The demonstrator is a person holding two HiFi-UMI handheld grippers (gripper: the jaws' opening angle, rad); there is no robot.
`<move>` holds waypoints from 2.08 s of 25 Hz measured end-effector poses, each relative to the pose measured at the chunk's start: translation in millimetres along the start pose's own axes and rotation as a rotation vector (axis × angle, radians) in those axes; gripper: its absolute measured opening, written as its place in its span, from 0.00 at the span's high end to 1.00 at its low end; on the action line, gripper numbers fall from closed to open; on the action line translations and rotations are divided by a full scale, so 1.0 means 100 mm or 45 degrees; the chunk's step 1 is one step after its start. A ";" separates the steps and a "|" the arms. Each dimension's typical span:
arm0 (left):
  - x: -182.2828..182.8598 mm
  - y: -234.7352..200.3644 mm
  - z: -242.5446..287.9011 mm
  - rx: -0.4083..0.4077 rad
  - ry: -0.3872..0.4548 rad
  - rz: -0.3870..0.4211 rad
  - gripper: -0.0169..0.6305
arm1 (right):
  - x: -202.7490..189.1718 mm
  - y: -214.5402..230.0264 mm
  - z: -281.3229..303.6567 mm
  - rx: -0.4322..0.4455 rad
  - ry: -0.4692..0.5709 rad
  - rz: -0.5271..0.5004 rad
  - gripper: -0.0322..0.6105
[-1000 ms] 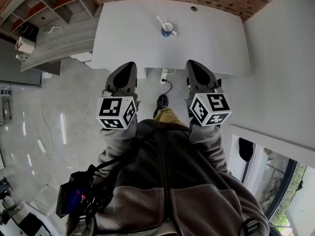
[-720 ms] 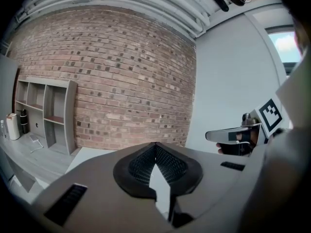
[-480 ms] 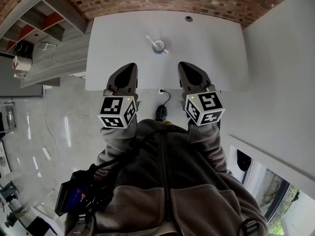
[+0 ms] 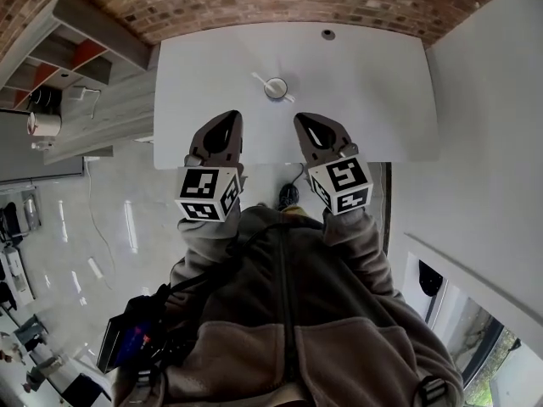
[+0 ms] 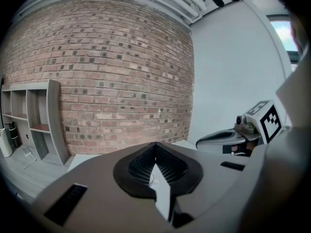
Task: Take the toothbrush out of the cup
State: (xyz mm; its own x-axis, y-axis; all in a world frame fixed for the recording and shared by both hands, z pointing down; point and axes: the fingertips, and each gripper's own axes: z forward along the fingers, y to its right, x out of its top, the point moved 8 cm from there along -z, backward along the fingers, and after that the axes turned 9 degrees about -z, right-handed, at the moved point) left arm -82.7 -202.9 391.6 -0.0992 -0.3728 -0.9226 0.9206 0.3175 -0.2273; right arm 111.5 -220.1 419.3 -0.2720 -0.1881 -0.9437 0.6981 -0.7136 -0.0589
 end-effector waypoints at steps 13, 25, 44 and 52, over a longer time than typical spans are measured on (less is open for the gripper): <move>-0.79 -0.67 0.54 0.030 -0.265 -0.152 0.97 | -0.72 -0.11 0.90 0.076 -0.318 0.042 0.95; -1.33 -1.09 0.94 0.054 -0.446 -0.273 0.97 | -1.34 0.27 1.75 0.184 -0.507 -0.036 0.95; -1.63 -1.35 0.89 0.102 -0.507 -0.305 0.97 | -1.81 0.55 2.62 0.342 -0.784 -0.254 0.87; -1.67 -1.38 0.83 0.127 -0.515 -0.316 0.97 | -1.87 0.54 2.74 0.394 -0.856 -0.397 0.87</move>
State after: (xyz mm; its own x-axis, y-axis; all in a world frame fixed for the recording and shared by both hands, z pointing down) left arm -161.4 -256.8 603.0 -0.1841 -0.7420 -0.6447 0.9213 0.0983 -0.3762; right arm 18.5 -407.9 681.8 -0.8336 -0.2450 -0.4951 0.3356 -0.9365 -0.1017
